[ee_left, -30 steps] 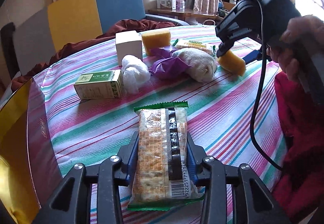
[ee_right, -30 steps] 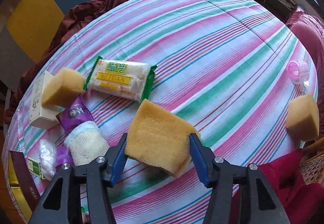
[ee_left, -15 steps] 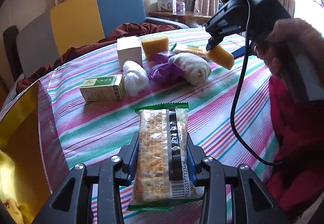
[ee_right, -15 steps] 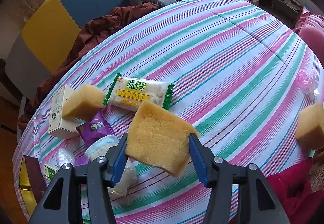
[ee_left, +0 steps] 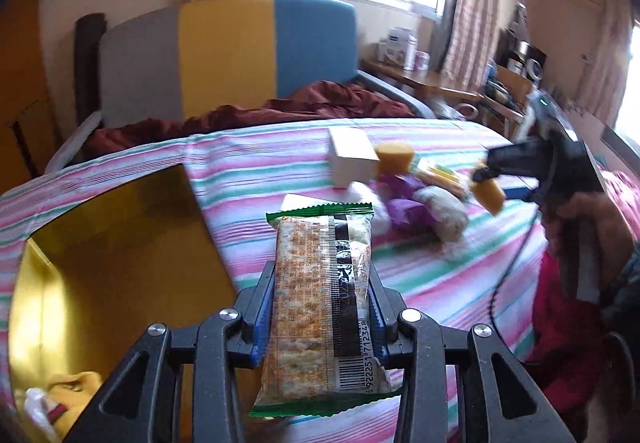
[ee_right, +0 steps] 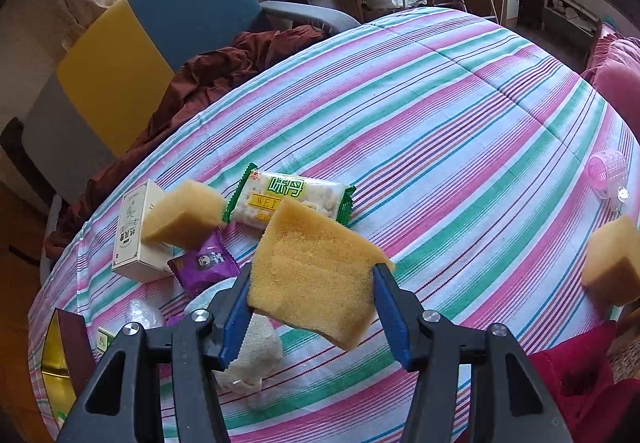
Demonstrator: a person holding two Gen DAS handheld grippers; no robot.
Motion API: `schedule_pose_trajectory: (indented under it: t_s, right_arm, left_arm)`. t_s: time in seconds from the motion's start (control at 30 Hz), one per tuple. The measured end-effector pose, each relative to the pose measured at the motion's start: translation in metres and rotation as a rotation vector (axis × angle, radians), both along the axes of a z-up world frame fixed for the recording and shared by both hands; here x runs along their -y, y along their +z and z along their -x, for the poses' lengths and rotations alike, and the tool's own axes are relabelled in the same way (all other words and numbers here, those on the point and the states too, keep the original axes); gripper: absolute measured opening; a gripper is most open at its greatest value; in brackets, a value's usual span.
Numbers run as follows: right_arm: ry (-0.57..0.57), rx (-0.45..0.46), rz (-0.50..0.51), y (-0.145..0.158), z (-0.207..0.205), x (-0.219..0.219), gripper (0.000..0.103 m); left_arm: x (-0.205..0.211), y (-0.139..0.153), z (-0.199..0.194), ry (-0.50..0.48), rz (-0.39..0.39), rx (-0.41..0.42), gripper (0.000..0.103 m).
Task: Organize objects
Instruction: 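Carry the cracker packet into the gold tray and open the left tool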
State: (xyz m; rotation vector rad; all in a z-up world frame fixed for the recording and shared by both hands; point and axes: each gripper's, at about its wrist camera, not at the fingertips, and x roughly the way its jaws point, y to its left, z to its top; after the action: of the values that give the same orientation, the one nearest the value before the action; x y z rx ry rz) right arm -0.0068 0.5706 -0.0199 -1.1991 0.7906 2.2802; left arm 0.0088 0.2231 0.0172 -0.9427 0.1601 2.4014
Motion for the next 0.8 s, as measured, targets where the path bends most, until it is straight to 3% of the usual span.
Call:
schedule_pose_trajectory:
  t_s: [0.27, 0.5, 0.8]
  right_arm:
    - [0.020, -0.007, -0.014, 0.002, 0.001, 0.004, 0.058]
    - [0.034, -0.003, -0.029, 0.003, 0.002, 0.007, 0.058]
    - [0.060, 0.008, -0.050, 0.003, 0.005, 0.013, 0.058]
  left_arm:
    - [0.096, 0.004, 0.040, 0.256, 0.038, 0.012, 0.040]
    - [0.175, -0.023, 0.072, 0.437, 0.094, 0.096, 0.040]
    - [0.199, -0.058, 0.086, 0.523, 0.185, 0.168, 0.040]
